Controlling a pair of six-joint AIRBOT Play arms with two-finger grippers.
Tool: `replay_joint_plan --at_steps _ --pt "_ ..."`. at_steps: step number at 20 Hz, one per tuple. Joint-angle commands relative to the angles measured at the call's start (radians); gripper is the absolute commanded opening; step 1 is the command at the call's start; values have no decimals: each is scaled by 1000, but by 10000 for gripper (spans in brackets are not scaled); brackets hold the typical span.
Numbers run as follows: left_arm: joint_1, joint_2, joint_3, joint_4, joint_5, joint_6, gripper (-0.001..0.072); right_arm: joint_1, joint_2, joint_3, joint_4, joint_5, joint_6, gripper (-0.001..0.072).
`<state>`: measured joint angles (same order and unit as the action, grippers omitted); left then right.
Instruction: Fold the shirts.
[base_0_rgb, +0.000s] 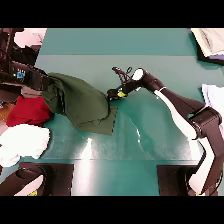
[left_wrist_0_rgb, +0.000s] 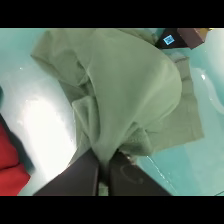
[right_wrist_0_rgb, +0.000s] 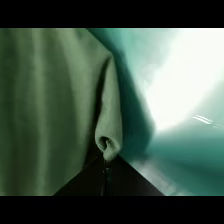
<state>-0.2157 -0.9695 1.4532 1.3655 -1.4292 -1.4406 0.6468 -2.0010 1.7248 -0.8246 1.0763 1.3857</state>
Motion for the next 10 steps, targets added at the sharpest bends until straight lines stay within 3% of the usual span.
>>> replay_joint_plan --at_steps 1,5,10 --pt "0 1 2 7 1 0 28 -26 35 1 -31 -24 2 17" --pt "0 3 98 83 5 -4 28 -193 286 1 -252 -7 38 16" --pt "0 3 277 8 58 -29 28 -465 670 1 -282 4 38 16"
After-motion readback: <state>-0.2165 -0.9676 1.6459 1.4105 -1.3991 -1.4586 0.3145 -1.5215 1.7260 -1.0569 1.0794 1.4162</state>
